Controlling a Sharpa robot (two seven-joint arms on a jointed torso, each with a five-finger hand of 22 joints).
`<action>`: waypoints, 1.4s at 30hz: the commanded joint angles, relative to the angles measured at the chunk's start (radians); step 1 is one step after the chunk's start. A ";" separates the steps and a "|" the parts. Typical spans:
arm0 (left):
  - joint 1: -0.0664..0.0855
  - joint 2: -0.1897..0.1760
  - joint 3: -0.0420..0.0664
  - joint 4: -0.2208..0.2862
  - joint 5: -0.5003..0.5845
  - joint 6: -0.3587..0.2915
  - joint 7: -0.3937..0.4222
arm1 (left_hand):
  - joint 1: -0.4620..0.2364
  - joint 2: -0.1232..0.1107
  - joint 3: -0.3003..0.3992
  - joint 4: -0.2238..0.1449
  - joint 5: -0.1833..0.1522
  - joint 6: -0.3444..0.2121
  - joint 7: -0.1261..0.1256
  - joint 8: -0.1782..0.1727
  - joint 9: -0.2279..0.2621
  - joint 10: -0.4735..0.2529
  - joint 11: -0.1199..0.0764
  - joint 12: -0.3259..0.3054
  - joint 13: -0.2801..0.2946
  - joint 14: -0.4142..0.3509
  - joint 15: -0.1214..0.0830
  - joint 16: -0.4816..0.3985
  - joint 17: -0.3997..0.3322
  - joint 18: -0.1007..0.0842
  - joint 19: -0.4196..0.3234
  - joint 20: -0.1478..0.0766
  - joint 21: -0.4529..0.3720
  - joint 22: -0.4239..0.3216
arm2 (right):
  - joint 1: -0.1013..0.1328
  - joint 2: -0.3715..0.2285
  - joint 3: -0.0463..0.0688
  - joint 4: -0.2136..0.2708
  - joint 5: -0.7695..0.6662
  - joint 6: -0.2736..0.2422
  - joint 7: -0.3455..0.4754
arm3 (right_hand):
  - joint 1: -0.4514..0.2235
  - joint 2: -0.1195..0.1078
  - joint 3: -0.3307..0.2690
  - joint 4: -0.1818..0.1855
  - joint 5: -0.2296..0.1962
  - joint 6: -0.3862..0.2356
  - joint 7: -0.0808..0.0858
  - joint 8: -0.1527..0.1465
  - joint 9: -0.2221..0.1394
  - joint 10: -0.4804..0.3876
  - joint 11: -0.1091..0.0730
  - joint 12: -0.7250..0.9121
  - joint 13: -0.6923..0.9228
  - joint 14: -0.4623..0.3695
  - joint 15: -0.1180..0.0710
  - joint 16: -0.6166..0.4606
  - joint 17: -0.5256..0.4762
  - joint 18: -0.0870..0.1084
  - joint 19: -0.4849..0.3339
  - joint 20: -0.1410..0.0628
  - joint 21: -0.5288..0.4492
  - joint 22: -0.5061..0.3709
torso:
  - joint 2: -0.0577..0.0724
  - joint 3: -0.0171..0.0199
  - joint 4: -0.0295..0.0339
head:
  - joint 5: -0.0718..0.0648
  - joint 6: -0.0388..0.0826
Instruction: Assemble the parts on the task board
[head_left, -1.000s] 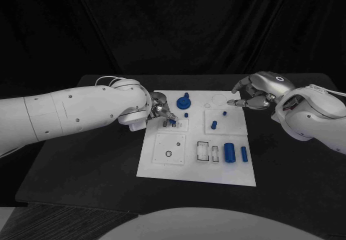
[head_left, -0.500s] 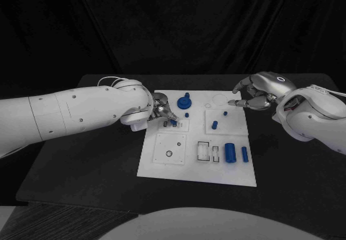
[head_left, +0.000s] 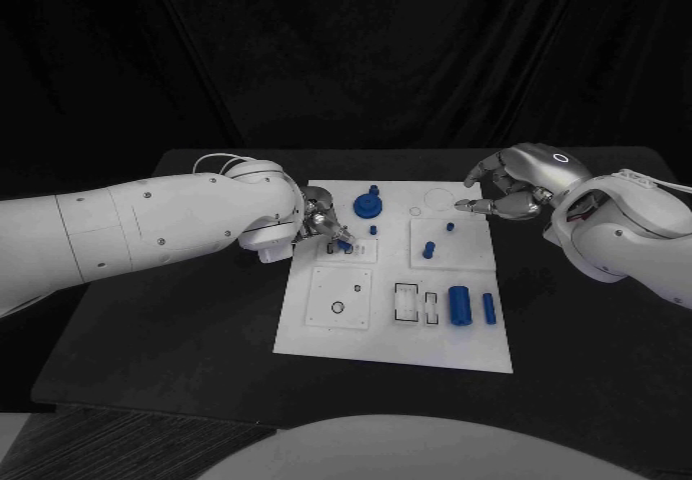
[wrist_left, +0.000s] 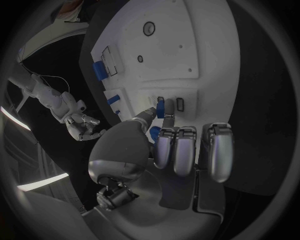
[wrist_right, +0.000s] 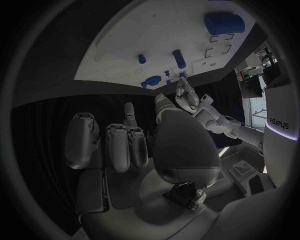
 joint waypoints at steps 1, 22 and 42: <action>-0.003 0.003 0.001 0.000 -0.014 0.021 0.000 | -0.017 -0.007 0.050 0.006 -0.010 0.003 -0.008 -0.013 0.024 0.110 -0.010 0.025 0.269 0.116 -0.012 0.010 0.267 -0.027 0.015 -0.001 -0.008 0.169 | -0.003 0.000 0.001 0.001 -0.002 -0.001 -0.017 | 0.005 0.014 0.029 0.000 0.023 -0.005 0.003 0.009 -0.010 0.106 0.008 0.020 0.267 0.073 0.005 -0.010 0.116 0.033 0.000 0.002 -0.022 0.192 | 0.000 -0.0002 -0.0011 | 0.002 0.000; -0.011 0.009 0.001 -0.008 -0.016 0.023 0.016 | -0.052 -0.017 0.024 0.043 -0.091 0.005 -0.003 -0.024 0.032 0.110 -0.006 0.025 0.269 0.116 -0.009 0.010 0.267 -0.025 0.011 0.002 -0.015 0.166 | -0.003 0.000 0.001 0.001 -0.002 0.001 -0.018 | 0.005 0.014 0.029 0.000 0.023 -0.005 0.003 0.009 -0.010 0.106 0.008 0.020 0.267 0.073 0.005 -0.010 0.116 0.033 0.000 0.002 -0.022 0.192 | 0.000 -0.0012 -0.0007 | 0.003 0.000; -0.014 0.013 0.001 -0.010 -0.016 0.018 0.041 | -0.046 -0.014 0.018 0.049 -0.086 0.009 -0.005 -0.026 0.038 0.110 -0.008 0.025 0.269 0.116 -0.010 0.010 0.267 -0.024 0.009 0.002 -0.019 0.164 | -0.004 0.000 0.001 -0.001 -0.002 0.008 -0.023 | 0.007 0.015 0.028 0.000 0.024 -0.005 0.004 0.010 -0.012 0.106 0.009 0.020 0.267 0.072 0.006 -0.012 0.113 0.034 -0.001 0.002 -0.025 0.191 | 0.000 -0.0006 -0.0008 | 0.003 0.000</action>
